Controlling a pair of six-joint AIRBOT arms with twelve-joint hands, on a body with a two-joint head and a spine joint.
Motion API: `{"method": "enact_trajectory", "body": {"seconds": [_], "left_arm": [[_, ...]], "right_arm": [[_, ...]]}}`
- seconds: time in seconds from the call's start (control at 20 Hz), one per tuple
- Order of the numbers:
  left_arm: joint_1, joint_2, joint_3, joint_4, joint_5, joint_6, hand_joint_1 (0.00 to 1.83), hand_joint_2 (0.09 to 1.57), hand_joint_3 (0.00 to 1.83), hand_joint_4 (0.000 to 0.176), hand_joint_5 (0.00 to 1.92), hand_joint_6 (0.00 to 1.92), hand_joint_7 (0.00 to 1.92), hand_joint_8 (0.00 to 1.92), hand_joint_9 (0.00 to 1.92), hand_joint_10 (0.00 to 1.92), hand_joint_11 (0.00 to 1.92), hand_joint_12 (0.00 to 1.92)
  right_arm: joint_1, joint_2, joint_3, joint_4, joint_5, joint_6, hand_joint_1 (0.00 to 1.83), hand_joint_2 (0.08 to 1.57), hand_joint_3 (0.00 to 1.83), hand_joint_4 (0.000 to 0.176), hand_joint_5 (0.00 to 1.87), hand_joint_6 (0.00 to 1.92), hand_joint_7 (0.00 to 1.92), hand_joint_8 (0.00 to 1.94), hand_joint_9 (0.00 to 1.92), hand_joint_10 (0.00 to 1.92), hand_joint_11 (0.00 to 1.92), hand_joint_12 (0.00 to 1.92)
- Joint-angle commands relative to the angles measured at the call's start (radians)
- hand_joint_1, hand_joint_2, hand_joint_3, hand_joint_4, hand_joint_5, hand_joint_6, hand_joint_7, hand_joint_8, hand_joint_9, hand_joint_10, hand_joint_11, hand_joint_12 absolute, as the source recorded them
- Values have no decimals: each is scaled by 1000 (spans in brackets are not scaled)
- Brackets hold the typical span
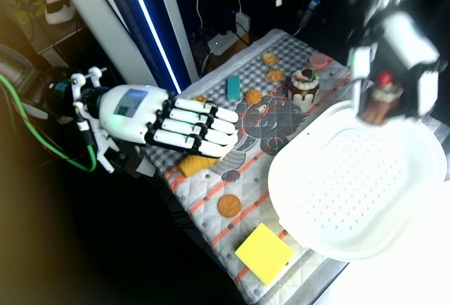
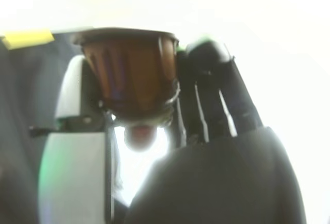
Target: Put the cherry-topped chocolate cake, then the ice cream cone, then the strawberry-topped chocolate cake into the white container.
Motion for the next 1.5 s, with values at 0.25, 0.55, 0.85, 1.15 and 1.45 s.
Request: {"method": "enact_trajectory", "body": {"seconds": [0.25,0.55,0.85,1.15,1.45], "left_arm": [[7,-13,53,-53,-52,22,846,1277,6,0,307,242,328,145,181,609,6,1550],[23,-5,27,-57,-72,64,324,1273,0,100,105,0,23,0,11,16,0,487],[36,75,-85,133,-135,-115,345,1191,0,157,0,0,0,0,0,0,0,8],[111,269,-281,483,-318,-608,363,1259,16,172,0,0,0,0,0,0,14,13],[276,407,-447,635,-619,-880,423,1328,1,176,33,9,0,0,9,3,0,409]], "right_arm": [[-1,1,7,-5,130,11,603,1306,0,0,0,0,0,0,0,0,0,663],[-1,1,7,-5,132,17,576,1299,0,0,0,0,0,0,0,0,0,827],[-1,5,6,-5,134,43,665,1246,0,0,0,0,0,0,0,0,0,830],[-27,1,32,-33,121,135,701,1223,0,0,39,16,48,11,98,43,0,946],[-24,-45,59,-40,18,136,788,1191,0,0,31,28,64,14,2,491,0,1472]]}}
